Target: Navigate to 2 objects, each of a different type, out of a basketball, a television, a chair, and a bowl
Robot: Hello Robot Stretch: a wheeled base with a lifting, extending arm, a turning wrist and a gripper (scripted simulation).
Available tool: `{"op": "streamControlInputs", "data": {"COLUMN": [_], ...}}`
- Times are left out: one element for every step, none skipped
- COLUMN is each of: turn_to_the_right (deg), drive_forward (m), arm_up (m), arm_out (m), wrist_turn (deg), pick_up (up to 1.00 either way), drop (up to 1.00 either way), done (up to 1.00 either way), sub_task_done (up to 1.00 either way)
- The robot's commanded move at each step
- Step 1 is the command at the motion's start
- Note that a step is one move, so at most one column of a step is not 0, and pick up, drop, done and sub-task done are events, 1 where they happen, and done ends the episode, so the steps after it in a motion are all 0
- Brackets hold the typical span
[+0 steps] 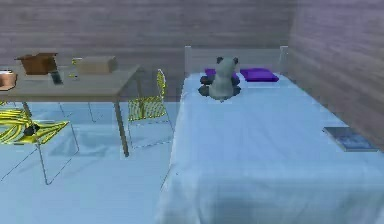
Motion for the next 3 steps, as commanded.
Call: {"op": "streamControlInputs", "data": {"turn_to_the_right": [-45.0, -42.0, -3.0], "drive_forward": [0.00, 0.00, 0.00], "arm_up": [0.00, 0.00, 0.00], "arm_out": [0.00, 0.00, 0.00], "wrist_turn": [0.0, 0.0, 0.0], "pick_up": [0.00, 0.00, 0.00], "drop": [0.00, 0.00, 0.00], "done": [0.00, 0.00, 0.00], "sub_task_done": [0.00, 0.00, 0.00]}}
